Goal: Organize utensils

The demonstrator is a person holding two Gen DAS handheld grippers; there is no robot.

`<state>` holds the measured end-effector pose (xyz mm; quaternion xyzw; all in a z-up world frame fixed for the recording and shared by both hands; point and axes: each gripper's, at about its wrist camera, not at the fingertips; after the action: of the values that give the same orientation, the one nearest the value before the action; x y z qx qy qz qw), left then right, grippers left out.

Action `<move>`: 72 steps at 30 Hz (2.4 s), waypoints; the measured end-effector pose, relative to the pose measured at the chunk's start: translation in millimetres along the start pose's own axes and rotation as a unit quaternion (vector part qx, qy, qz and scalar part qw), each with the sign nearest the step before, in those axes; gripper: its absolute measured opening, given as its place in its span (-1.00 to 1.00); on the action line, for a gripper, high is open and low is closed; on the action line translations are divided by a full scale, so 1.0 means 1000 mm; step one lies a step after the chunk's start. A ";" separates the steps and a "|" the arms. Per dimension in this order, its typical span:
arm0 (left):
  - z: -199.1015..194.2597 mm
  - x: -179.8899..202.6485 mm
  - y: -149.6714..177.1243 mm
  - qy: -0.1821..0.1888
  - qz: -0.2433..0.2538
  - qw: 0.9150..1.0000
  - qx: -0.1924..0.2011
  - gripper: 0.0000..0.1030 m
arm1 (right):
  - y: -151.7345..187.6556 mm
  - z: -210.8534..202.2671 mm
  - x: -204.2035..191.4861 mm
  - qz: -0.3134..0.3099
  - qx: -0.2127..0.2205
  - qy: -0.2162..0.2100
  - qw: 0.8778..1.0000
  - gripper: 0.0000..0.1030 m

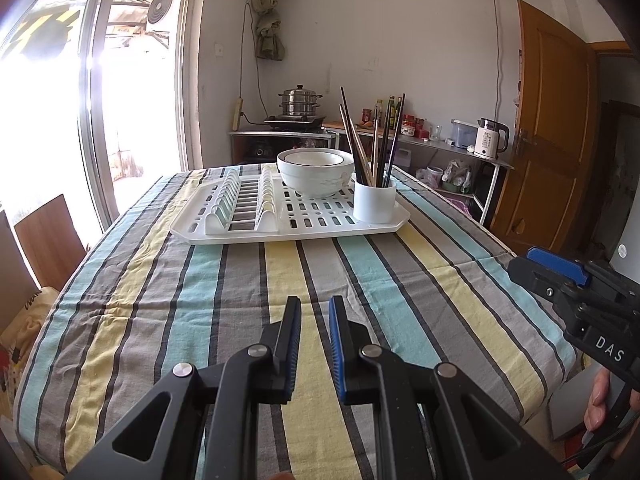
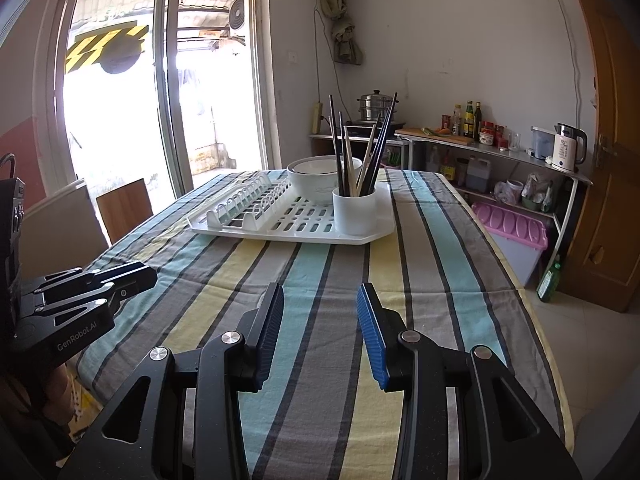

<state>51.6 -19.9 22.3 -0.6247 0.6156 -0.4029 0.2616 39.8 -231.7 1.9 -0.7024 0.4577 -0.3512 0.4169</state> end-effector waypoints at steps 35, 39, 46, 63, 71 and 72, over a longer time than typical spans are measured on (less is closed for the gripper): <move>0.000 -0.002 0.003 -0.005 0.005 1.000 -0.002 -0.74 | 0.000 0.000 -0.001 -0.001 -0.002 0.001 1.000 -0.24; 0.000 -0.001 0.003 -0.004 0.005 1.000 -0.002 -0.74 | 0.000 0.000 -0.001 -0.001 -0.003 0.001 1.000 -0.24; 0.000 -0.002 0.003 -0.004 0.005 1.000 -0.001 -0.74 | 0.000 0.000 -0.001 -0.001 -0.002 0.001 1.000 -0.24; 0.002 0.000 0.005 -0.010 0.012 1.000 -0.001 -0.74 | 0.000 0.000 -0.001 -0.001 -0.003 0.001 1.000 -0.24; 0.001 0.001 0.007 -0.010 0.012 1.000 0.005 -0.74 | 0.000 0.000 -0.001 -0.001 -0.003 0.001 1.000 -0.24; 0.001 0.001 0.007 -0.012 0.013 1.000 0.006 -0.74 | 0.000 0.000 -0.001 -0.001 -0.003 0.001 1.000 -0.24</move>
<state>48.6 -21.8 16.6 -0.6199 0.6177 -0.3962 0.2778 39.5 -230.7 1.9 -0.7038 0.4585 -0.3510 0.4138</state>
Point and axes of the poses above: each gripper's, at about its wrist camera, not at the fingertips, and z roughly the way its jaws point, x to its right, y to its underside, and after that the axes turned 9 degrees about -z, right-handed
